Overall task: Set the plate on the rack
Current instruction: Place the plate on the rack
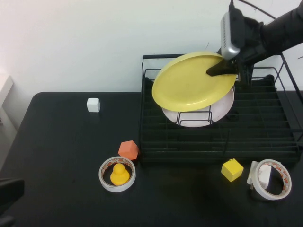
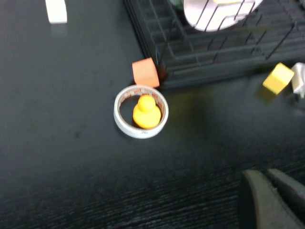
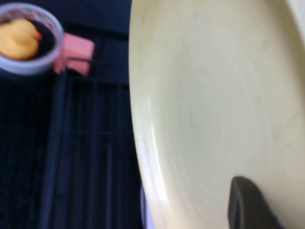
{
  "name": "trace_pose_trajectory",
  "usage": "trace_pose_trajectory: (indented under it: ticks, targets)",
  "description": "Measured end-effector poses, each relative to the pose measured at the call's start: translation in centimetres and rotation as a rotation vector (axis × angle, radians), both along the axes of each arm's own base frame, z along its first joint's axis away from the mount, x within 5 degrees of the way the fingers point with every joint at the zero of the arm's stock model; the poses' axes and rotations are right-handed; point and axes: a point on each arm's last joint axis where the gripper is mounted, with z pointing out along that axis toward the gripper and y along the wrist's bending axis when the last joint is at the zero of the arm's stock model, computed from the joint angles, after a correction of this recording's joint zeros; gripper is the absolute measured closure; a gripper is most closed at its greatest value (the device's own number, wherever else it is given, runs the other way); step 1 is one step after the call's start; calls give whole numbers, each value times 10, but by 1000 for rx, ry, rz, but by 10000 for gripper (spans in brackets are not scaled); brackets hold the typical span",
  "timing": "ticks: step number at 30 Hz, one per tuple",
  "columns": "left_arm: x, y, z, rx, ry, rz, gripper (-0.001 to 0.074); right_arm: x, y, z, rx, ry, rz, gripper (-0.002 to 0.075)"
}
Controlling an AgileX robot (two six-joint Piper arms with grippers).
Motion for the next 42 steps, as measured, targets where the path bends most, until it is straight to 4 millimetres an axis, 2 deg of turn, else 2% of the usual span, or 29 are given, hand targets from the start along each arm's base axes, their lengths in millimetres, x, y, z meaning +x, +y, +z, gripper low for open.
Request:
trace_pose_trajectory:
  ticks: [3,9,18,27,29,34,38,42]
  targets:
    - [-6,1,2,-2,-22,3,735,5,-1,-6,-5,-18,-25,592]
    - [-8,1,3,-3,-31,5,735,9,-1,-5,-3,-43,-52,592]
    - [-8,1,2,6,-23,3,735,9,-5,-9,-32,11,-111,592]
    - [-9,1,1,9,-8,-2,736,14,-5,-29,-37,86,-147,587]
    - [-10,1,0,11,2,-7,736,15,-5,-32,-34,91,-153,544]
    - [-11,1,-2,20,26,-15,736,19,-5,-30,-1,92,-213,371]
    - [-15,1,-4,30,50,-26,736,21,-5,-22,31,132,-271,338]
    - [-28,2,-3,31,24,-34,736,15,-8,3,17,157,-303,335]
